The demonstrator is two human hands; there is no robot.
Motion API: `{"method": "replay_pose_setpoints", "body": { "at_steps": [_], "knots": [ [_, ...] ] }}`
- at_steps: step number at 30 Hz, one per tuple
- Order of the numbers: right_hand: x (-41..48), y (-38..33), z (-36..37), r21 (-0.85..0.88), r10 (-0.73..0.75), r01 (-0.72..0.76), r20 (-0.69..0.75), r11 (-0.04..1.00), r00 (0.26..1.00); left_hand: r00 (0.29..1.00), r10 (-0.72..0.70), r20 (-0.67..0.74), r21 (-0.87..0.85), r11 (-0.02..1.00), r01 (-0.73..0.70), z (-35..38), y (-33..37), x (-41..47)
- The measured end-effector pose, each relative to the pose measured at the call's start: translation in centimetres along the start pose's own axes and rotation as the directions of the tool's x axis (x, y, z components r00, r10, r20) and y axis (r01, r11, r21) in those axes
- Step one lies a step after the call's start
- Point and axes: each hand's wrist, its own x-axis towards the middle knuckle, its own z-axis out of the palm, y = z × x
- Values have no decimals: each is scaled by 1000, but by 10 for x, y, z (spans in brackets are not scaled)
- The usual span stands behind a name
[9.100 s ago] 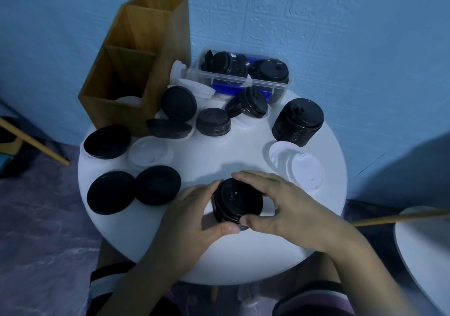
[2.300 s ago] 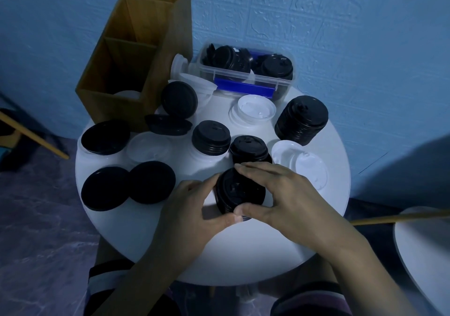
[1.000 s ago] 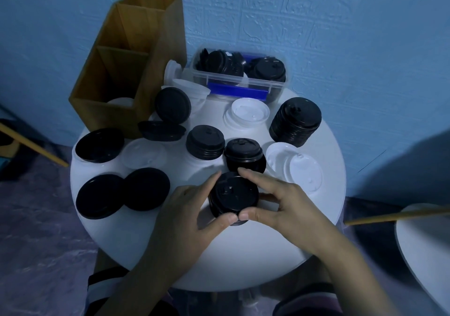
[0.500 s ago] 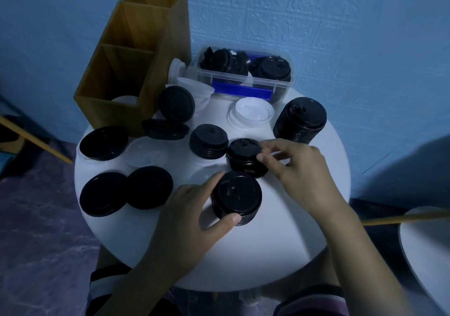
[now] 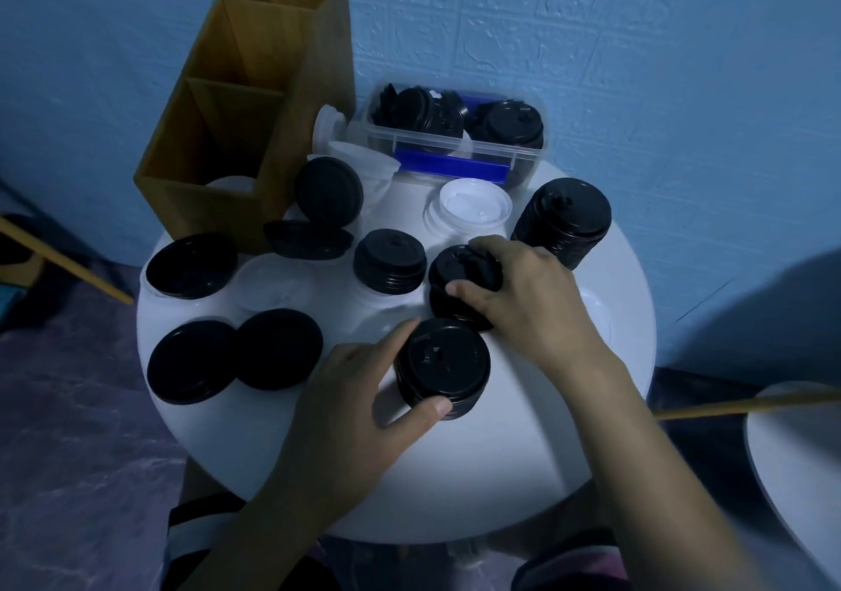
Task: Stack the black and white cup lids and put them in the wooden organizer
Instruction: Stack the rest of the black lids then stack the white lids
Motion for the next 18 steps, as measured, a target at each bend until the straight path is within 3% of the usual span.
{"method": "replay_pose_setpoints", "body": {
  "at_steps": [4,6,11,18],
  "knots": [
    [-27,5,-21,386,-33,13,47,922,998,1000,-1,20,-1,1000,1,-1,0,1],
    [-43,8,-25,462,-112,45,120,886,986,1000,-1,27,2,1000,1,-1,-1,1],
    [-69,19,-17,244,-258,210,188,947,948,1000,-13,24,-9,1000,13,2,-6,1],
    [-73,18,-10,228,-272,229,177,946,946,998,-30,46,-59,998,32,-2,-2,1]
  ]
}}
